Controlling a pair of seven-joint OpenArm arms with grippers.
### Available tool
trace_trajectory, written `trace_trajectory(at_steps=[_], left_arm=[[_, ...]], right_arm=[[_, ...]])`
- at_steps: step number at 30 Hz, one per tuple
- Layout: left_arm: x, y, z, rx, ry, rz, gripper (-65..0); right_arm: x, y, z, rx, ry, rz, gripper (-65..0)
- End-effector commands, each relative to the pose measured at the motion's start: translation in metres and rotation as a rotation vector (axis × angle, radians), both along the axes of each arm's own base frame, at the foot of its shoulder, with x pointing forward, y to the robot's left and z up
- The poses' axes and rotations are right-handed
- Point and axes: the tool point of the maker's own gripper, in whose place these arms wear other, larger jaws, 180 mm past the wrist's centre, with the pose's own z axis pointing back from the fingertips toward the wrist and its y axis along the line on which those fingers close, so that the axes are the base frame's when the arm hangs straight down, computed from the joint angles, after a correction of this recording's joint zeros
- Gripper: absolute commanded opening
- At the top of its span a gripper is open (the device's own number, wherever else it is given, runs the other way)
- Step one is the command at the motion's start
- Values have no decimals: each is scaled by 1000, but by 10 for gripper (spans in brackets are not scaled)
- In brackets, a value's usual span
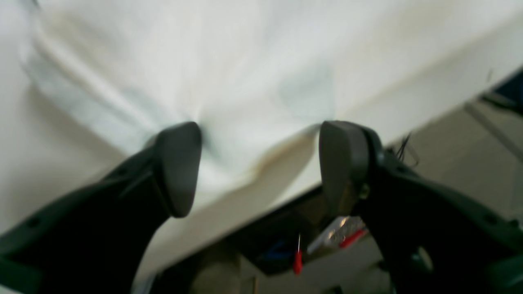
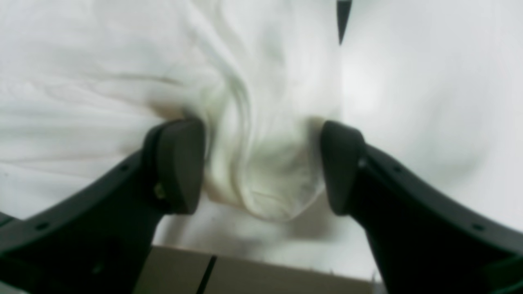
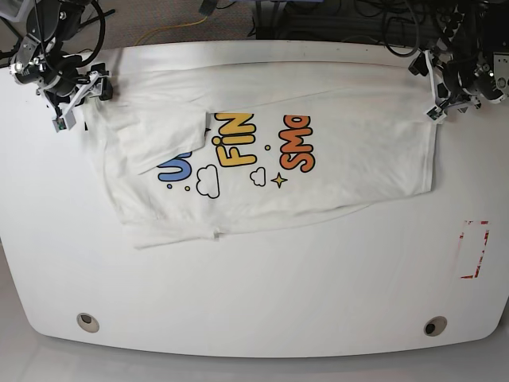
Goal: Fold the T-shirt properly
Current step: 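Grasp the collar corners with both grippers and pull the shirt taut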
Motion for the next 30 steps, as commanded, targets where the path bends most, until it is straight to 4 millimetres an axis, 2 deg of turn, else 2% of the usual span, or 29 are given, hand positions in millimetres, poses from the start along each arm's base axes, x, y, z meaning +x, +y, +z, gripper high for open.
trace_trajectory(at_steps=[1, 8, 13, 16, 20, 24, 26, 28, 30], left_arm=[[1, 20, 10, 49, -16, 21, -275], [-4, 35, 22, 94, -27, 47, -290], [0, 36, 26, 99, -45, 50, -290], [8, 29, 38, 84, -91, 32, -290], [21, 20, 71, 31, -205, 37, -290], [34, 10, 89, -54, -277, 50, -290], [52, 6, 100, -82, -337, 53, -290], [58, 0, 100, -93, -348, 43, -290], [63, -19, 91, -123, -345, 29, -290]], right_arm=[[-7, -20, 12, -78, 13, -8, -220], [-19, -19, 11, -84, 32, -6, -220], [-16, -10, 26, -123, 14, 35, -220], [-8, -1, 42, -150, -29, 58, -220], [5, 7, 65, -197, -94, 99, -220], [19, 11, 73, -197, -141, 97, -220], [28, 10, 77, -200, -163, 92, -220], [35, 10, 81, -202, -183, 91, -220], [45, 10, 86, -200, -210, 85, -220]])
